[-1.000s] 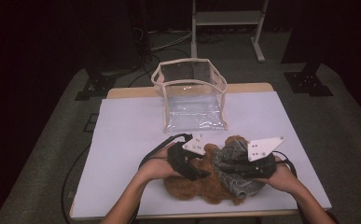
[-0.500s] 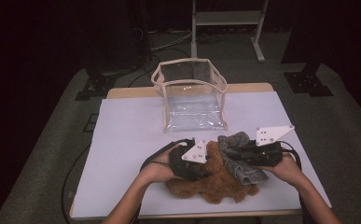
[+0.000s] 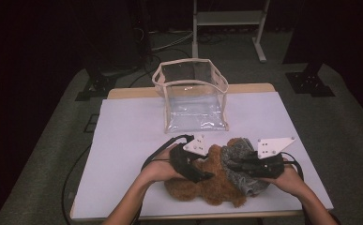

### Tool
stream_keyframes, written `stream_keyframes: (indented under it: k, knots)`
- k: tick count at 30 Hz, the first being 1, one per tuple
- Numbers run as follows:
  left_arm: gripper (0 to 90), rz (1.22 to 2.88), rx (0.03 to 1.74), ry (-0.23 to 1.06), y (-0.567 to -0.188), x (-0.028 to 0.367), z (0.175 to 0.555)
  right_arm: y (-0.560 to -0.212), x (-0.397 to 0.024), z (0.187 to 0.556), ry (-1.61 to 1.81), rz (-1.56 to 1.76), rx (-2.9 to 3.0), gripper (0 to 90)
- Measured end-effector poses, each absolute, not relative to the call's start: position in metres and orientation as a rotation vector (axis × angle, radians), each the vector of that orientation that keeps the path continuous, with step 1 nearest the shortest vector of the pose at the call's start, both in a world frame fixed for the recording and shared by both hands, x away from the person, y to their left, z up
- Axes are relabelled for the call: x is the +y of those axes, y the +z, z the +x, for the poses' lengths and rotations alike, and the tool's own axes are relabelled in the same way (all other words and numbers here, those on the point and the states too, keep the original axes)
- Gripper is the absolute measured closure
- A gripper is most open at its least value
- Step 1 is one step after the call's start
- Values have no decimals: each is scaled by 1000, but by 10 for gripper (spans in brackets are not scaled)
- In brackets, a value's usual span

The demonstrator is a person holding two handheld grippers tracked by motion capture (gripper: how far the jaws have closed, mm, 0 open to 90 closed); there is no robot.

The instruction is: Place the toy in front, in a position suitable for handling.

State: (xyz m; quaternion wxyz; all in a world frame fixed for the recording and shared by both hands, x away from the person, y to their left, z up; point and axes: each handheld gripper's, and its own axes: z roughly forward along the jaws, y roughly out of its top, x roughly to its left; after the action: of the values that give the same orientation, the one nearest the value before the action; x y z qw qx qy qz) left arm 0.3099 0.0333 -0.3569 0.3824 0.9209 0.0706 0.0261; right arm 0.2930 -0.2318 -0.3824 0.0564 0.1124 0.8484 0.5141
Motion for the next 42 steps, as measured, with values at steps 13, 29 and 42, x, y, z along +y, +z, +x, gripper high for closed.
stream_keyframes:
  k: [13,29,42]
  knots:
    - [597,2276,14,310,-359,34,297,-368,-234,300,1583,347,2523,801]
    - [603,2239,-103,364,-364,39,288,-355,-228,312,1668,367,2507,800]
    - [602,2248,-125,364,-363,36,288,-335,-222,304,1609,272,2512,800]
